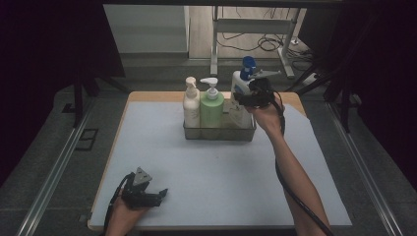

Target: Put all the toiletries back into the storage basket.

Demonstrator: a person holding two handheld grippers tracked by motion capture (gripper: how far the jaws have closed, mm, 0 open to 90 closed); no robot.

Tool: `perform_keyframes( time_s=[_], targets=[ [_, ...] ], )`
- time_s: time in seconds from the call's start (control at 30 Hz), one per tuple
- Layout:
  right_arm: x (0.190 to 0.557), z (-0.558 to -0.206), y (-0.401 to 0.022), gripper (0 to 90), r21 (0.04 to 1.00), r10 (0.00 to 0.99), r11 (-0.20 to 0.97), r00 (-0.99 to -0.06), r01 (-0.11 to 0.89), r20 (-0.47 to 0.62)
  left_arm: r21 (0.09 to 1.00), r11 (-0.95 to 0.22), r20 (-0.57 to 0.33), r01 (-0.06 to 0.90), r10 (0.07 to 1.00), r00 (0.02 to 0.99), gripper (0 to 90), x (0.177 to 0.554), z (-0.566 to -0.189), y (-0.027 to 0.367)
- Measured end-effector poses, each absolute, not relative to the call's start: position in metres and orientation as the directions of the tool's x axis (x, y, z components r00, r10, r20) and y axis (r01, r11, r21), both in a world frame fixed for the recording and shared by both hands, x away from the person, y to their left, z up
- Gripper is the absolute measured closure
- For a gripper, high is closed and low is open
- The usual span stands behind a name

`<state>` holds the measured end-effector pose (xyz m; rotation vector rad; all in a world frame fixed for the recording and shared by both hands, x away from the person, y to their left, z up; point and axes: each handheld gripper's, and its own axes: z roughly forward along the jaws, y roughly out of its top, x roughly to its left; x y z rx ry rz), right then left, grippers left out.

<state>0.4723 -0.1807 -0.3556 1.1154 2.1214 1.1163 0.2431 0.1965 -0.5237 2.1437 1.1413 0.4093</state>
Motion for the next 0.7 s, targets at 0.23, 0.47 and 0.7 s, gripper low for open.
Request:
perform_keyframes(
  time_s=[0.23, 0.47, 0.7],
  targets=[
    [0.471, -0.367, -0.181, 40.6, 0.825, 0.831, 0.333, -0.556, 0.457, -0.028, 0.684, -0.396, -0.034, 0.613, 0.821, 0.569, 12.9, 0.243, -0.524, 0.196],
    [0.469, -0.373, -0.181, 40.6, 0.814, 0.828, 0.340, -0.561, 0.471, -0.021, 0.684, -0.396, -0.033, 0.612, 0.822, 0.569, 12.9, 0.243, -0.524, 0.196],
    [0.468, -0.385, -0.180, 40.6, 0.793, 0.824, 0.351, -0.567, 0.498, -0.009, 0.684, -0.396, -0.034, 0.612, 0.821, 0.569, 12.9, 0.243, -0.524, 0.196]
  ],
)
